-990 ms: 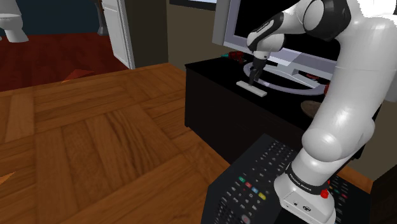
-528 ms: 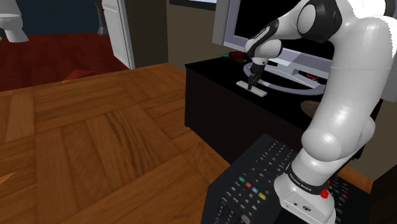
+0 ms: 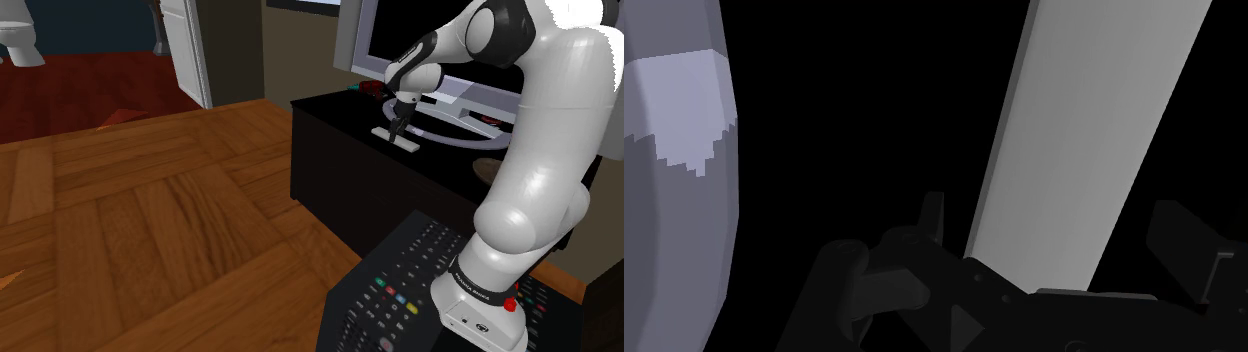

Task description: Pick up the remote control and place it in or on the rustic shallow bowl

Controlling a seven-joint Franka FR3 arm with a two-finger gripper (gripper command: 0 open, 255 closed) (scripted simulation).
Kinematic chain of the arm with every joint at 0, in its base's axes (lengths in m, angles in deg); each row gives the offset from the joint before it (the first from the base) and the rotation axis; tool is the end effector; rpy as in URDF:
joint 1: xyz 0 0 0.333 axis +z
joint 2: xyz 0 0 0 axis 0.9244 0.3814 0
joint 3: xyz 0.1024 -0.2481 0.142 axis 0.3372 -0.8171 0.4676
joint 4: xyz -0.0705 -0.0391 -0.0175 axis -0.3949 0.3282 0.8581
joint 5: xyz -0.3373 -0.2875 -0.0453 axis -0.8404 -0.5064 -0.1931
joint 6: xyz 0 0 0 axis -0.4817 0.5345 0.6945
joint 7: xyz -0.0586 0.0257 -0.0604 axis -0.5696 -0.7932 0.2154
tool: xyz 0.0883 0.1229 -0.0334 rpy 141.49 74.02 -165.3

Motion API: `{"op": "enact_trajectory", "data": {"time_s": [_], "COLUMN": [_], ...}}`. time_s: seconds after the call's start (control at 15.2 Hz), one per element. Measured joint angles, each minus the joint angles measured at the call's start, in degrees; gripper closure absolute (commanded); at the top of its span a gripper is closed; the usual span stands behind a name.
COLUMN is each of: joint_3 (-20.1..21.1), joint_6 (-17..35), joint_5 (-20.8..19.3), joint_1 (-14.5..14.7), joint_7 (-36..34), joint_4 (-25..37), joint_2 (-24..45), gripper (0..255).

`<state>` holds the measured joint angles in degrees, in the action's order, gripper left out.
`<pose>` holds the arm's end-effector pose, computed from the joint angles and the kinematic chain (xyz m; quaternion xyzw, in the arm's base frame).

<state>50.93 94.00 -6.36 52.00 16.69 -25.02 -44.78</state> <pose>0.4922 -0.4097 0.2376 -0.9985 -0.0542 0.0050 0.0089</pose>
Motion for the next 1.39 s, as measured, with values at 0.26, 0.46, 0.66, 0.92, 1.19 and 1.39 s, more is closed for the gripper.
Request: {"op": "enact_trajectory", "data": {"time_s": [0.26,0.46,0.66,0.92,1.19,1.39], "joint_3": [0.0,0.0,0.0,-0.3,-0.6,-0.8], "joint_6": [0.0,0.0,0.0,-2.0,-4.7,-6.6], "joint_5": [0.0,0.0,0.0,-0.7,-1.7,-2.3], "joint_1": [0.0,0.0,0.0,0.2,0.5,0.6], "joint_7": [0.0,0.0,0.0,-0.5,-1.2,-1.6], "joint_4": [0.0,0.0,0.0,1.1,2.2,3.3], "joint_2": [0.0,0.0,0.0,-1.0,-2.8,-3.7], "gripper": [255,255,255,255,255,255]}}
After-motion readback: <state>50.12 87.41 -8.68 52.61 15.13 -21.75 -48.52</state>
